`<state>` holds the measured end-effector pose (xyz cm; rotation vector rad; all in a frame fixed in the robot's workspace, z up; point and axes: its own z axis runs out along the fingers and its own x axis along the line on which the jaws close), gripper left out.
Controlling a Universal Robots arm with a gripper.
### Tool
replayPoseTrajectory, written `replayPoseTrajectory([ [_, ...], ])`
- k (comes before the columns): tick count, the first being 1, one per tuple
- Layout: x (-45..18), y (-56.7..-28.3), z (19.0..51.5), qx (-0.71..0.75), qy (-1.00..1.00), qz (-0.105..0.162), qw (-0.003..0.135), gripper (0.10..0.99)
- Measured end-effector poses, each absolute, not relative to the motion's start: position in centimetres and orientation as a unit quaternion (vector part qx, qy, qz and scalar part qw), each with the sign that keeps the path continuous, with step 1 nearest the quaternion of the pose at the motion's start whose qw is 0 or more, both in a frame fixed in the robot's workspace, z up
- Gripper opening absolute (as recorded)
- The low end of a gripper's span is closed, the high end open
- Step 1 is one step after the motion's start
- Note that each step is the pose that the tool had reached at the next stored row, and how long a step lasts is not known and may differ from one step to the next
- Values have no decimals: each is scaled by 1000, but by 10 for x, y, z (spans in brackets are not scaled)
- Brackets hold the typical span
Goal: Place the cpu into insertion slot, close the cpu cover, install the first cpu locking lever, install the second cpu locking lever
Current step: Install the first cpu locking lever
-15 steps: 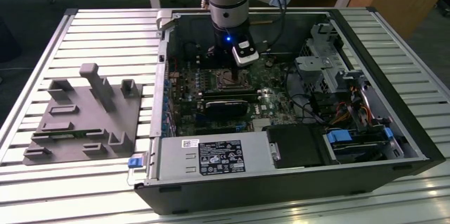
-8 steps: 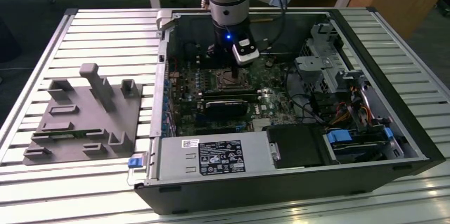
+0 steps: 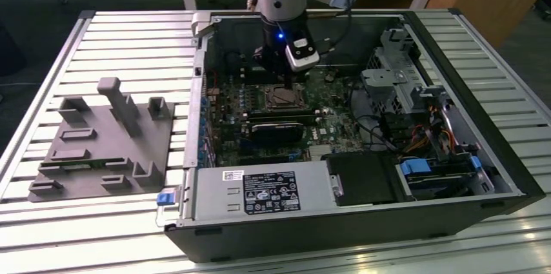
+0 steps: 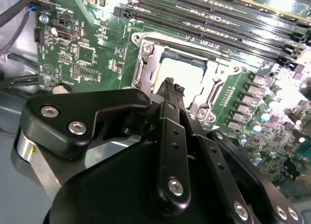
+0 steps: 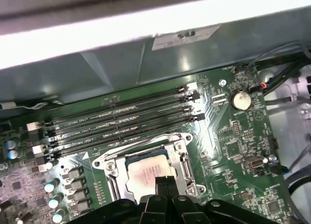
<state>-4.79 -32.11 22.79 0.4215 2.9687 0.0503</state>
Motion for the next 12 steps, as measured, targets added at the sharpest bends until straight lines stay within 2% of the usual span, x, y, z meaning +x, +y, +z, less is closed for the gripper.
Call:
replayPoseTrajectory([
  [7,-48,-321,228,140,988,17,70,106],
  [10,-46,-321,228,141,989,15,52,106],
  [12,-46,-321,228,141,989,15,48,106],
])
